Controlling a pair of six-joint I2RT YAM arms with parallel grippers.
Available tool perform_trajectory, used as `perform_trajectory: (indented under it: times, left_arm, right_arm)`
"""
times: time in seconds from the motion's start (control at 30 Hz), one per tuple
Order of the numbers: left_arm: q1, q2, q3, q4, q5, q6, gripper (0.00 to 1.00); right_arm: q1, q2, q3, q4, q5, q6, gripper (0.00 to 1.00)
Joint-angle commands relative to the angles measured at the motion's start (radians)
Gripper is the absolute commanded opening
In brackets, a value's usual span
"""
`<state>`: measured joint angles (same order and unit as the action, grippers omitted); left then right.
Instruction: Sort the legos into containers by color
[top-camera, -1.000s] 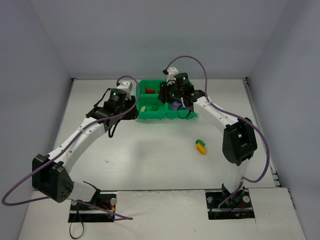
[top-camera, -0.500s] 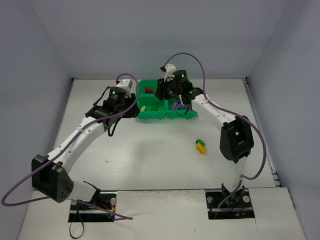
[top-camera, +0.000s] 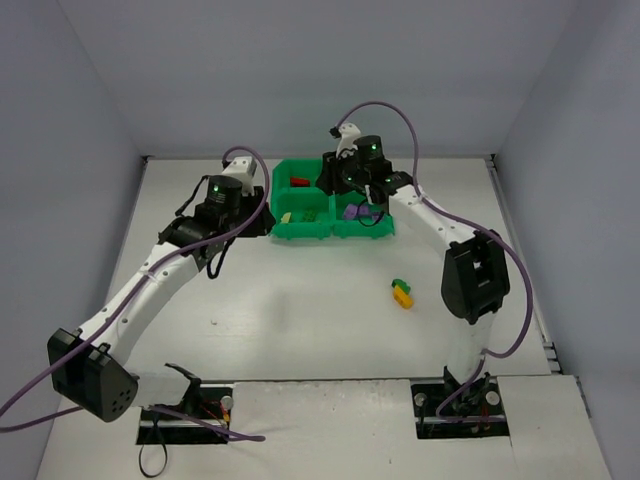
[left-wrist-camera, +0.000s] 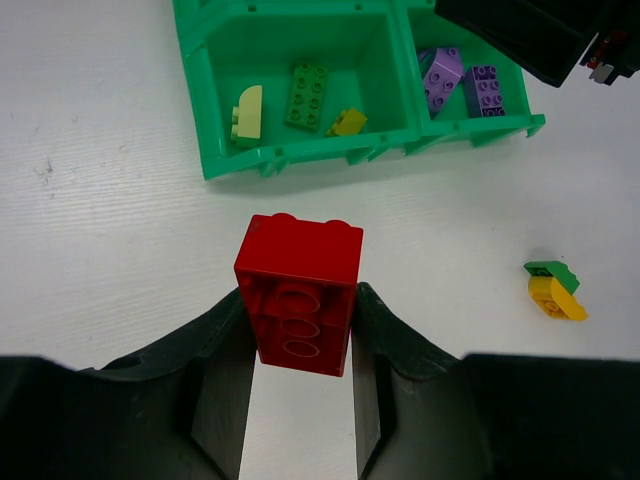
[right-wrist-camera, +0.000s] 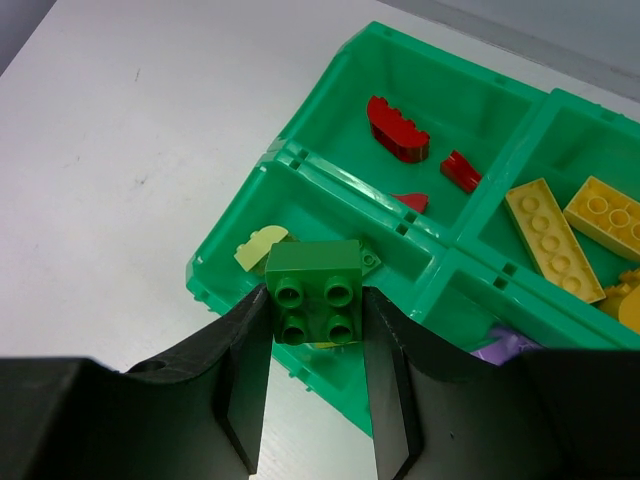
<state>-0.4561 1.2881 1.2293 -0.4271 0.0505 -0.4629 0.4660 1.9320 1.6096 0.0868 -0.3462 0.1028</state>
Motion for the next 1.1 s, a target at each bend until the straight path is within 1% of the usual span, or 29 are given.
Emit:
perform_trajectory:
  times: [0.0, 0.17, 0.2, 0.27, 0.3, 0.33, 0.37, 0.47, 0.5, 0.57, 0.6, 0.63, 0.67, 0.77, 0.8, 0.87, 0.9, 0.93, 0.97, 1.0, 1.03, 1.07]
  left_arm:
    - [0.002, -0.016, 0.018, 0.025, -0.015, -0.011, 0.0]
    - [0.002, 0.0, 0.027, 0.024, -0.017, -0.003, 0.0]
    - [0.004, 0.007, 0.03, 0.024, -0.017, -0.002, 0.0]
    - [0.004, 0.013, 0.035, 0.022, -0.015, -0.002, 0.0]
    - [0.002, 0.017, 0.036, 0.022, -0.012, -0.002, 0.0]
    - [0.004, 0.022, 0.036, 0.025, -0.011, -0.003, 0.0]
    - [0.002, 0.027, 0.036, 0.024, -0.008, -0.003, 0.0]
    - [0.005, 0.042, 0.042, 0.025, -0.011, -0.003, 0.0]
    - [0.004, 0.048, 0.053, 0.024, -0.014, -0.003, 0.0]
    - [0.005, 0.069, 0.067, 0.024, -0.018, 0.0, 0.0]
    - [0.007, 0.08, 0.087, 0.022, -0.02, 0.001, 0.0]
    - [0.008, 0.092, 0.097, 0.016, -0.021, 0.001, 0.0]
    - [0.011, 0.12, 0.113, 0.011, -0.021, 0.001, 0.0]
    - [0.014, 0.186, 0.192, 0.002, -0.021, 0.009, 0.0]
    - [0.016, 0.206, 0.252, 0.001, -0.026, 0.018, 0.0]
    - [0.016, 0.293, 0.326, -0.007, -0.038, 0.05, 0.0]
    - [0.02, 0.325, 0.413, -0.018, -0.041, 0.072, 0.0]
    - [0.022, 0.402, 0.461, -0.024, -0.041, 0.079, 0.0]
    - [0.025, 0.44, 0.507, -0.028, -0.041, 0.084, 0.0]
    - [0.03, 0.477, 0.597, -0.032, -0.041, 0.095, 0.0]
    - [0.03, 0.55, 0.637, -0.032, -0.041, 0.101, 0.0]
    - [0.031, 0.589, 0.679, -0.032, -0.041, 0.105, 0.0]
  right_arm:
    - [0.002, 0.013, 0.053, 0.067, -0.037, 0.009, 0.01]
    - [0.008, 0.058, 0.046, 0.06, -0.057, 0.023, 0.07]
    - [0.01, 0.065, 0.042, 0.06, -0.059, 0.024, 0.11]
    - [0.013, 0.088, 0.039, 0.062, -0.06, 0.024, 0.15]
    - [0.013, 0.096, 0.039, 0.062, -0.06, 0.023, 0.23]
    - [0.013, 0.111, 0.041, 0.062, -0.063, 0.021, 0.28]
    - [0.013, 0.119, 0.047, 0.062, -0.066, 0.02, 0.35]
    - [0.014, 0.134, 0.058, 0.062, -0.077, 0.02, 0.44]
    - [0.014, 0.134, 0.064, 0.062, -0.079, 0.02, 0.54]
    - [0.014, 0.134, 0.065, 0.062, -0.077, 0.02, 0.64]
    - [0.013, 0.13, 0.067, 0.062, -0.076, 0.015, 0.68]
    - [0.011, 0.124, 0.065, 0.062, -0.076, 0.012, 0.69]
    - [0.01, 0.121, 0.064, 0.06, -0.074, 0.011, 0.74]
    - [-0.012, 0.093, 0.053, 0.065, -0.097, 0.043, 0.74]
    - [-0.056, 0.043, 0.047, 0.071, -0.106, 0.057, 0.73]
    - [-0.091, 0.001, 0.012, 0.074, -0.099, 0.087, 0.72]
    - [-0.128, -0.046, -0.006, 0.074, -0.087, 0.093, 0.72]
    - [-0.147, -0.069, -0.054, 0.074, -0.079, 0.106, 0.72]
    - [-0.164, -0.126, -0.082, 0.074, -0.068, 0.115, 0.71]
    - [-0.194, -0.157, -0.114, 0.074, -0.038, 0.123, 0.71]
    - [-0.207, -0.184, -0.185, 0.074, -0.022, 0.135, 0.71]
    - [-0.217, -0.244, -0.224, 0.074, -0.004, 0.133, 0.71]
